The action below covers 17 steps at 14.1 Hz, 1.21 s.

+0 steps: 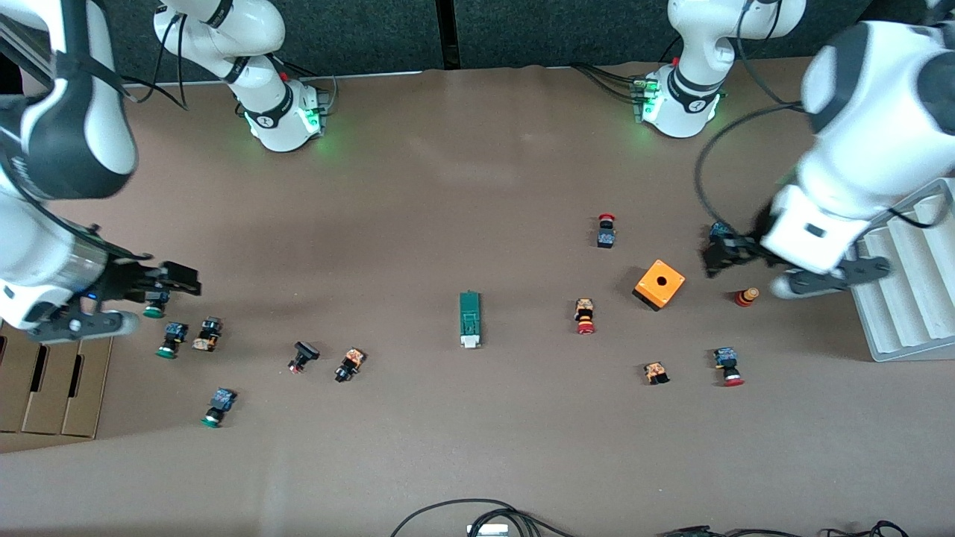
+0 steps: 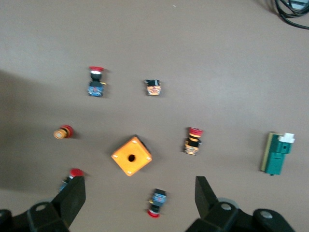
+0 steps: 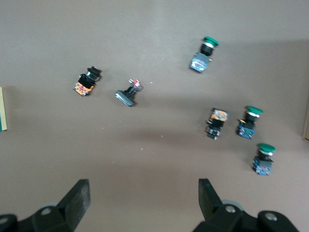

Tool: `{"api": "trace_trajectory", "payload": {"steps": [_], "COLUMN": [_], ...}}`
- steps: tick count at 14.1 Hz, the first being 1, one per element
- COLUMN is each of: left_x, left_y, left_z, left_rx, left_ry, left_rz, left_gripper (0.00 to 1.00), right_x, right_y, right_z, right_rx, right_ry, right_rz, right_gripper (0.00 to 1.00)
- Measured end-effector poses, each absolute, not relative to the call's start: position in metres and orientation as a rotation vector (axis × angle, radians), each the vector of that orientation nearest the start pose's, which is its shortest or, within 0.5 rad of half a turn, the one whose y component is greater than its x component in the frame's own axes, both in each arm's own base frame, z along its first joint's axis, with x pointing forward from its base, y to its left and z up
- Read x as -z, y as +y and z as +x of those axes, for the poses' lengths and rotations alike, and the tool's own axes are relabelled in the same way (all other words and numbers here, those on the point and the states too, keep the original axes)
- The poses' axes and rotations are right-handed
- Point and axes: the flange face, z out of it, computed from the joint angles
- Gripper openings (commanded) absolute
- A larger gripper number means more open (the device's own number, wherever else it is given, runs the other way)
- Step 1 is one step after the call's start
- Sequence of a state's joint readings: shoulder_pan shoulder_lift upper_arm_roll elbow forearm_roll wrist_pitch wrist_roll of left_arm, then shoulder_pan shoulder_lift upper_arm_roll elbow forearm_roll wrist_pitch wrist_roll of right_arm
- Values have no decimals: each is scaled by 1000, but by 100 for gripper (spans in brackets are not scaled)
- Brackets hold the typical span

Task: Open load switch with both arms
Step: 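Move the left gripper over the green load switch, then lower the left gripper and grasp the green switch body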

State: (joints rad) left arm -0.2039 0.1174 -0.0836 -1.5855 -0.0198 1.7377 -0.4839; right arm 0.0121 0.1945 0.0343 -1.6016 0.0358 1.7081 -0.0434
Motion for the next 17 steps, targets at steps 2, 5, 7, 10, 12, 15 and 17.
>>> {"api": "trace_trajectory", "payload": {"steps": [2, 5, 7, 10, 12, 15, 17], "left_x": [-561, -553, -544, -518, -492, -436, -391], "left_y": [-210, -263, -298, -357, -403, -469, -501], "left_z": [569, 559, 553, 537, 521, 500, 489], "left_rx": [63, 145, 187, 303, 402, 583, 687], "left_ry": [-379, -481, -582, -640, -609, -589, -549], "left_rz": [-3142, -3118, -3121, -3068, -3035, -3021, -3014], "left_gripper": [100, 100, 100, 100, 100, 100, 100], "right_x": [-498, -499, -498, -493, -488, -482, -480], "right_y": [34, 32, 27, 23, 21, 9, -3], "right_z": [617, 618, 619, 621, 624, 628, 631], "right_rx": [-140, -131, -134, -137, -135, -115, -95], "right_ry": [-141, -147, -140, -140, -191, -541, -762], "right_rz": [-3093, -3093, -3094, -3094, -3090, -3039, -2988], "right_gripper": [100, 100, 100, 100, 100, 100, 100]}}
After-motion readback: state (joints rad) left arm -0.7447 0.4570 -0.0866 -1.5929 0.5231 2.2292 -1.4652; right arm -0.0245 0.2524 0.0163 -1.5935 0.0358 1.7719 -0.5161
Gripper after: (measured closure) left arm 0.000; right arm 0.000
